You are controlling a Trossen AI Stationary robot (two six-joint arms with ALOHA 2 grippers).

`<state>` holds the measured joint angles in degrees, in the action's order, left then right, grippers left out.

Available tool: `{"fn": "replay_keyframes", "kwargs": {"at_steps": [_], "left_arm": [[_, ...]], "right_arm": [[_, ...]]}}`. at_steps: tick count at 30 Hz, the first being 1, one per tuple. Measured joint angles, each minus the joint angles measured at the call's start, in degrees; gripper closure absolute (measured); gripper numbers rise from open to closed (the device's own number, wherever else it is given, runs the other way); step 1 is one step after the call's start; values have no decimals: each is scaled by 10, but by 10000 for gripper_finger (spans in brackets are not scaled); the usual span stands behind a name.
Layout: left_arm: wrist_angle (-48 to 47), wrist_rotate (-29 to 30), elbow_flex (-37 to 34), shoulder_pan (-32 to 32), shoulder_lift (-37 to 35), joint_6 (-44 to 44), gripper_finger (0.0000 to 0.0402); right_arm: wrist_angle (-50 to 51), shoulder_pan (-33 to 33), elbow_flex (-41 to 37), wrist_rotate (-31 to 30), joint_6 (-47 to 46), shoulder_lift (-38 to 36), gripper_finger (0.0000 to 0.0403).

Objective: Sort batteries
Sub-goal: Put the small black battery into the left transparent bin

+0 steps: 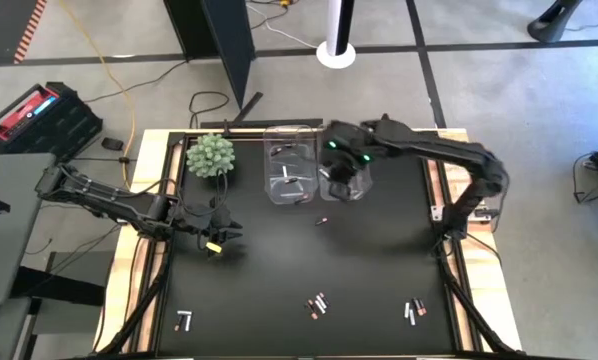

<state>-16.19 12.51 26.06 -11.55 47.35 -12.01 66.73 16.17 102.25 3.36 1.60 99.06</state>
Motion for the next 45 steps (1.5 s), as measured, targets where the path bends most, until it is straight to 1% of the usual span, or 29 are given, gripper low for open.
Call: {"fn": "replay_keyframes", "kwargs": {"at_steps": [3,7,11,15,17,23,29,30,34,39,45], "left_arm": [[0,4,0,0,0,0,304],[0,9,0,0,0,0,304],[0,10,0,0,0,0,304],[0,10,0,0,0,0,304],[0,10,0,0,0,-1,304],[0,10,0,0,0,-1,304],[-1,10,0,0,0,-2,304],[-1,10,0,0,0,-2,304],[-2,10,0,0,0,-3,304],[-4,10,0,0,0,-5,304],[-3,10,0,0,0,-7,304]], "right_arm": [[-58,-25,-99,0,-10,-65,305],[-137,-62,-207,0,-16,-134,305],[-205,-95,-288,0,-16,-164,305],[-241,-119,-334,-1,8,-159,305],[-241,-129,-343,-1,29,-140,305],[-265,-146,-347,-1,35,-60,305],[-308,-139,-348,-2,55,20,305],[-315,-137,-347,-11,62,29,305],[-345,-135,-345,-14,68,44,303],[-375,-134,-346,-18,79,45,288],[-361,-142,-347,-21,81,41,262]]}}
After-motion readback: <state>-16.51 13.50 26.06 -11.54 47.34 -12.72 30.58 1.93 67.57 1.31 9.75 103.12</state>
